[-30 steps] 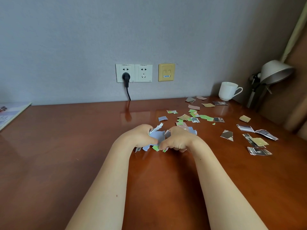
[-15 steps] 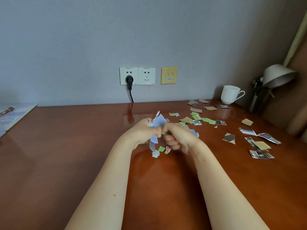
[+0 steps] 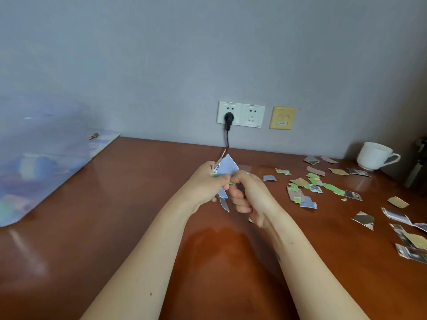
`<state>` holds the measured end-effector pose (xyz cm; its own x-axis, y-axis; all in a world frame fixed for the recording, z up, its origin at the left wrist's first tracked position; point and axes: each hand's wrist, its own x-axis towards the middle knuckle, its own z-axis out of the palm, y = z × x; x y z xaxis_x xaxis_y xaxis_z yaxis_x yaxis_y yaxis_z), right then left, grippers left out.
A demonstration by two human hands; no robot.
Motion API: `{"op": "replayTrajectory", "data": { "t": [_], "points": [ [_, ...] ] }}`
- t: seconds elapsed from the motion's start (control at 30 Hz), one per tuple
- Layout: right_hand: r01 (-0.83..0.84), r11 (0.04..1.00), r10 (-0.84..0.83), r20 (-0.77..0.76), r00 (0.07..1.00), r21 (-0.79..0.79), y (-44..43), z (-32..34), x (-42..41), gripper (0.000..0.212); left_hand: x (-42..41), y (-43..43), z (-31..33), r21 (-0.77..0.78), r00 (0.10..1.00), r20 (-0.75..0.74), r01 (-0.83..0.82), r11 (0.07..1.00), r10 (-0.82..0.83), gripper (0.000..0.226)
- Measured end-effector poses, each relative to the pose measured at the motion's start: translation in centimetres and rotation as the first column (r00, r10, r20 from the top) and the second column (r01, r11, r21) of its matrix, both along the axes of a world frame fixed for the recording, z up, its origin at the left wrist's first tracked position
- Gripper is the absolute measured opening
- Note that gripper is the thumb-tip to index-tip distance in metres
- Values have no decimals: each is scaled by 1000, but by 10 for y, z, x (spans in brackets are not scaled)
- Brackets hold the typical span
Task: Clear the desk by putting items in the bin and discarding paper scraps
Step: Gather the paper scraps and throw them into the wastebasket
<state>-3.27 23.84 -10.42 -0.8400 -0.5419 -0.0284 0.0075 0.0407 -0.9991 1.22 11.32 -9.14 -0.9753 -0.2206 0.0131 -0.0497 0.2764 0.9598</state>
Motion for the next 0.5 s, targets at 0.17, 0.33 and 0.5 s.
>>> {"op": "replayTrajectory", "data": {
  "t": [0.17,0.33,0.5],
  "points": [
    [-143,990,143,10,990,-6,-45,11,36,22,55,-36,6,97,989,-37,-138,986,142,6],
    [-338,941,337,-10,941,-14,-112,23,95,24,136,-85,14,101,936,-101,-326,940,336,15],
    [-508,860,509,6,861,-40,-178,12,178,24,235,-137,5,99,874,-138,-456,884,466,23]
  ]
}}
